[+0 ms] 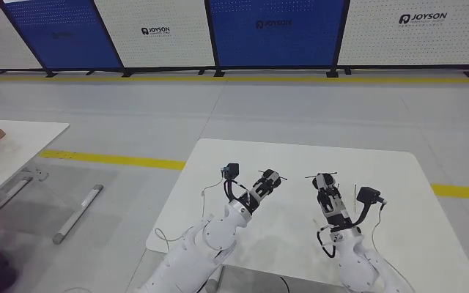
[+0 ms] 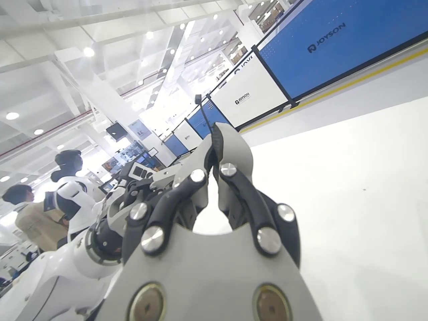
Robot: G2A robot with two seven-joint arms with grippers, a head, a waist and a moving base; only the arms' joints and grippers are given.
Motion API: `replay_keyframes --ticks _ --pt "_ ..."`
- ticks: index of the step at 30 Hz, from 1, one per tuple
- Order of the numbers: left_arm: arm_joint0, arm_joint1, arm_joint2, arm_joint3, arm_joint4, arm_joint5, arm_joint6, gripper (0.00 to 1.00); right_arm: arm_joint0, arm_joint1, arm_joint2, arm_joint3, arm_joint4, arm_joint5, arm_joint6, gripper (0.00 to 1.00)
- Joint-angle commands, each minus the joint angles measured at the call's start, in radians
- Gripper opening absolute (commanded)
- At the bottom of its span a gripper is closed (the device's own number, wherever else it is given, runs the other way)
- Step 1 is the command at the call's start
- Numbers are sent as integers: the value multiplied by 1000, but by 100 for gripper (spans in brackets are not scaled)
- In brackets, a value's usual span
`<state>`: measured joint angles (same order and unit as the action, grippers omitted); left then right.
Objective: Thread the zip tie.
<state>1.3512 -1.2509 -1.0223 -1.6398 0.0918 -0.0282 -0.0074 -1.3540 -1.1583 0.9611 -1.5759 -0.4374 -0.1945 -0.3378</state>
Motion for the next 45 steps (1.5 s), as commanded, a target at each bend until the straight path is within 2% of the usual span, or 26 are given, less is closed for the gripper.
replay_keyframes --ticks 1,6,11,23,30,39,45 --pt "0 0 0 0 0 0 0 0 0 0 0 0 0 0 0 0" --pt "0 0 0 0 0 0 0 0 -4 -11 -17 -2 8 -13 27 0" --pt "0 0 0 0 0 0 0 0 19 -31 -49 37 11 -21 29 0" --pt "0 0 0 0 0 0 0 0 18 -34 -47 31 14 -17 31 0" --pt "0 0 0 0 0 0 0 0 29 -55 -54 36 31 -20 30 0" --pt "0 0 0 0 0 0 0 0 54 -81 -72 76 13 8 27 0" --pt "0 0 0 0 0 0 0 0 55 -95 -70 92 22 -2 26 0"
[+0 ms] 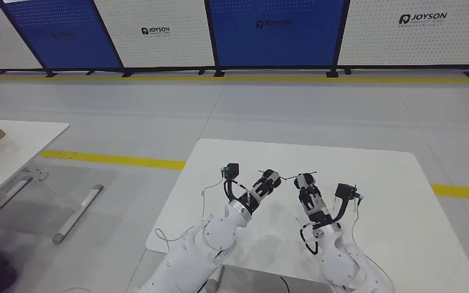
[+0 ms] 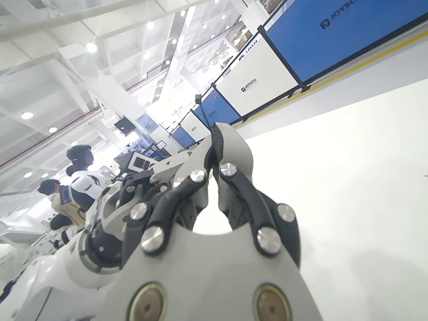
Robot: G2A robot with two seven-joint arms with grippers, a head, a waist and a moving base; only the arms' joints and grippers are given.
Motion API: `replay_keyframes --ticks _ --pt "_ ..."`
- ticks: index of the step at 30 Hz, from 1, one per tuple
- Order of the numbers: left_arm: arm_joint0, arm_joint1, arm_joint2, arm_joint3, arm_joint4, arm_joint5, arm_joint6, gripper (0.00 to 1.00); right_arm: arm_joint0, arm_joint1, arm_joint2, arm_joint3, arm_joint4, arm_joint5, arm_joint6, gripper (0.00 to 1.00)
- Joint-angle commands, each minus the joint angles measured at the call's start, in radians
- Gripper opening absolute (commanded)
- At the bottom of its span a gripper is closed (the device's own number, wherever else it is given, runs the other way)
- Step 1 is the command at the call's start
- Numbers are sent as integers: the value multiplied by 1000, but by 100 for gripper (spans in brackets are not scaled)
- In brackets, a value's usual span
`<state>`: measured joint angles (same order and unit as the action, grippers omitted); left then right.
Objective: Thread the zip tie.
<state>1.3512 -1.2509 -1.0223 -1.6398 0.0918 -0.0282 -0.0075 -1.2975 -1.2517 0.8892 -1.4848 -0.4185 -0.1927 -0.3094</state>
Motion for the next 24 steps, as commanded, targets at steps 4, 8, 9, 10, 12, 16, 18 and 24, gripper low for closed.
replay_keyframes --ticks 4,8,9,10,12,16,18,24 --pt "0 0 0 0 0 0 0 0 -8 -7 10 4 1 -16 3 0" --pt "0 0 0 0 0 0 0 0 -15 -12 20 -3 -4 -22 1 0" --pt "0 0 0 0 0 0 0 0 -19 -13 24 -7 -4 -26 -2 0" --pt "0 0 0 0 0 0 0 0 -22 -14 27 -9 -4 -30 0 0" --pt "0 0 0 0 0 0 0 0 -24 -15 32 -8 -5 -33 15 0" --pt "0 0 0 0 0 0 0 0 -21 -21 39 0 -2 -25 29 0" --pt "0 0 0 0 0 0 0 0 -20 -24 43 5 0 -25 31 0" --pt "0 0 0 0 0 0 0 0 -22 -32 47 10 -9 -32 40 0"
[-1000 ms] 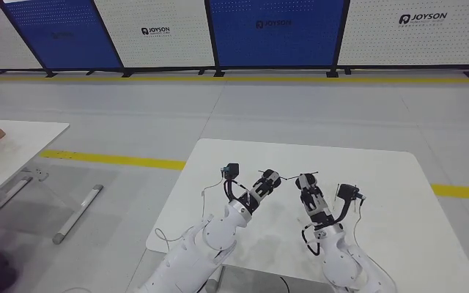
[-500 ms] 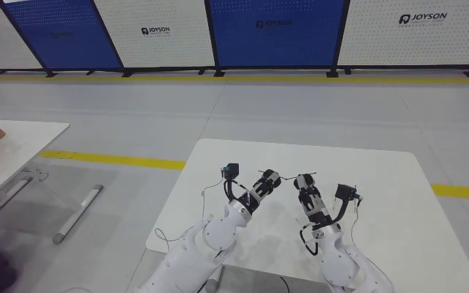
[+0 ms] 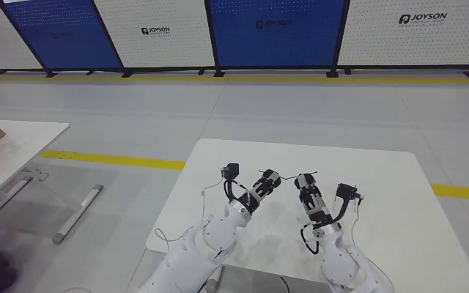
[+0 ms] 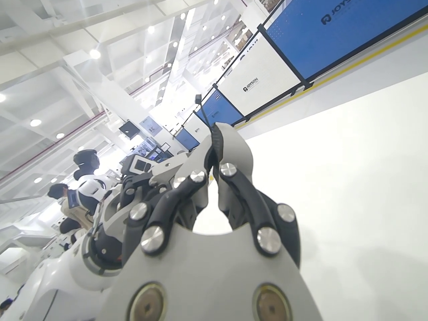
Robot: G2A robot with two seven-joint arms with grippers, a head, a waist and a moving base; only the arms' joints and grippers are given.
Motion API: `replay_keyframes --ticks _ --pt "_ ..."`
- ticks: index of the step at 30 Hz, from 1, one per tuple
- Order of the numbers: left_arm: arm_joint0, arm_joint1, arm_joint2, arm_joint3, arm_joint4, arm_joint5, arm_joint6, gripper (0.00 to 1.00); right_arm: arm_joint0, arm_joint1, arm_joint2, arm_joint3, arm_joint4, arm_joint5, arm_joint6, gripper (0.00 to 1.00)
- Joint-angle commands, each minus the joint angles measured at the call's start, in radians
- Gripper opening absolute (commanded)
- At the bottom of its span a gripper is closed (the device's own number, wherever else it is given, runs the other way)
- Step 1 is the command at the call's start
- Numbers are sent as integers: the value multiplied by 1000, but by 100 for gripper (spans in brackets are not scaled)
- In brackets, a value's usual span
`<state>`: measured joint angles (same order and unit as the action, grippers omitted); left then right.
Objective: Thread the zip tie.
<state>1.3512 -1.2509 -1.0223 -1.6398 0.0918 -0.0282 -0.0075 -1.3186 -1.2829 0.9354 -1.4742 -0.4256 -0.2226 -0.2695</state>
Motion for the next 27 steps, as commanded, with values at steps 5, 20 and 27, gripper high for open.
replay_keyframes --ticks 5,20,27 --pt "0 0 0 0 0 0 0 0 -22 -3 21 -14 -4 -27 -13 0" --pt "0 0 0 0 0 0 0 0 -44 -5 40 -29 -27 -26 -3 0" --pt "0 0 0 0 0 0 0 0 -50 -9 44 -37 -25 -17 17 0"
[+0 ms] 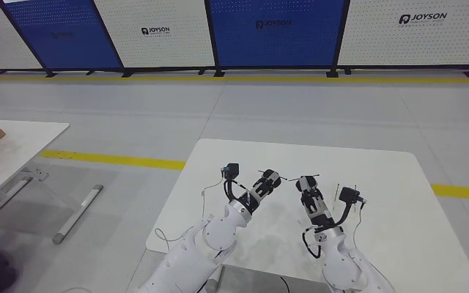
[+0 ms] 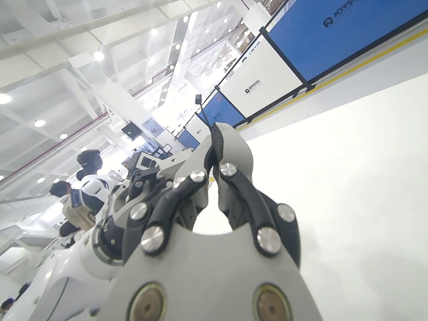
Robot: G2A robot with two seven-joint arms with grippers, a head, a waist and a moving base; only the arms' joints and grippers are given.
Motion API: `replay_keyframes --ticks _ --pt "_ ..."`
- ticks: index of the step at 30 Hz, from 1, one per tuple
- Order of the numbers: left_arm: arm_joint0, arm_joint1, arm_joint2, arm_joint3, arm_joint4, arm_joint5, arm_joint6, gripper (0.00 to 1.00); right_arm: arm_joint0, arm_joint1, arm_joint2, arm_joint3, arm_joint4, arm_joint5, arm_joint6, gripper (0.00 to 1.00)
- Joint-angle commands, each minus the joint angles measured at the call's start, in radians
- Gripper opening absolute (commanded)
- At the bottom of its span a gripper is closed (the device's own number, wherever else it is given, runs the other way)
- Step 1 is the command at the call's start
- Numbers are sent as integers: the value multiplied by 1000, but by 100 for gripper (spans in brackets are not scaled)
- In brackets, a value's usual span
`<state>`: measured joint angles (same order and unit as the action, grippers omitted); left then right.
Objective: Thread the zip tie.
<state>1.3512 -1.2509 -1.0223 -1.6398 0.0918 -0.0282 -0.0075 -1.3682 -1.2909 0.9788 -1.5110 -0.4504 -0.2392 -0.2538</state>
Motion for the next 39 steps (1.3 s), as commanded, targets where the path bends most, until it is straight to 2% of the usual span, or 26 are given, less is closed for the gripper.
replay_keyframes --ticks 1,39 --pt "0 0 0 0 0 0 0 0 0 -2 2 1 -1 1 3 0" --pt "0 0 0 0 0 0 0 0 12 -42 29 32 -7 -3 53 0"
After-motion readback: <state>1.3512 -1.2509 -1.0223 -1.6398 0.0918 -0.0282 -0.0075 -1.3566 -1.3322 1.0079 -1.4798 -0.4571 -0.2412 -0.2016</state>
